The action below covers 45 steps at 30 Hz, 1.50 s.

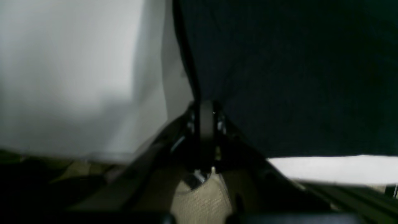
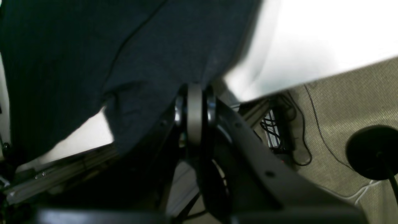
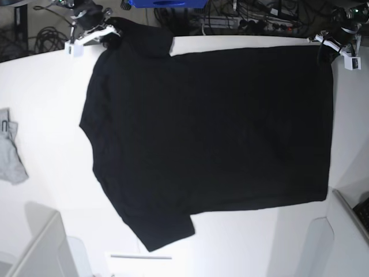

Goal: Fold the T-shirt properly
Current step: 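Lift the shoulders and fold the collar side over the shirt body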

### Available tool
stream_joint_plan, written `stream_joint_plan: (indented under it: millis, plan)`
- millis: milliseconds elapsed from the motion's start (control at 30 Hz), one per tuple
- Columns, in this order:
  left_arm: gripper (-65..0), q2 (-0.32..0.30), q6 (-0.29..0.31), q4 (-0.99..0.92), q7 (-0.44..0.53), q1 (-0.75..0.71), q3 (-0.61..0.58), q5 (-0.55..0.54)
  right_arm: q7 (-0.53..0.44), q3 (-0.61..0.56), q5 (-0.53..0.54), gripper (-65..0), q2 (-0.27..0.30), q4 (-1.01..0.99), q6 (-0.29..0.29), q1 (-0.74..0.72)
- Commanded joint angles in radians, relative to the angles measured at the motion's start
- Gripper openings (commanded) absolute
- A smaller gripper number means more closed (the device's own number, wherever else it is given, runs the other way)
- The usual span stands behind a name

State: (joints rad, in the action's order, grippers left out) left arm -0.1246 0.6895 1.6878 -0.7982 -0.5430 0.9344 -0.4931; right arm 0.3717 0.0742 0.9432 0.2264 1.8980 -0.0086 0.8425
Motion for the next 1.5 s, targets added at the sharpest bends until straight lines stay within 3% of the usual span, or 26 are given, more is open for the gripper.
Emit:
stream_joint_plan:
  millis: [0, 433, 667, 967, 1100, 1367, 1467]
  plan:
    - [-65.0, -0.014, 0.009, 0.016, 0.016, -0.009, 0.007, -0.008, -0.012, 0.003, 0.012, -65.0, 0.006, 0.041, 0.011, 0.014]
    - [-65.0, 0.012, 0.009, 0.143, 0.007, 0.002, 0.007, -0.011, -0.004, -0.003, 0.012, -65.0, 0.006, 0.108, 0.011, -0.105]
    - [-65.0, 0.012, 0.009, 0.139, -0.105, 0.091, 0.008, -0.002, 0.002, -0.003, 0.013, -65.0, 0.008, 0.107, 0.011, -0.210]
    - [-65.0, 0.009, 0.009, 0.133, -0.186, 0.200, 0.012, 0.000, 0.118, 0.003, 0.013, -65.0, 0.006, 0.104, 0.005, -0.357]
    - [-65.0, 0.010, -0.046, 0.133, -0.186, 0.238, 0.007, 0.029, 0.163, 0.003, 0.013, -65.0, 0.006, 0.099, 0.003, -0.418]
    - [-65.0, 0.009, -0.055, 0.097, -0.186, 0.291, 0.007, 0.035, 0.217, 0.003, 0.013, -65.0, -0.002, 0.050, 0.003, -0.516]
    - [-65.0, 0.007, -0.096, 0.053, -0.186, 0.308, 0.007, 0.035, 0.217, 0.003, 0.013, -65.0, -0.002, 0.011, 0.002, -0.541]
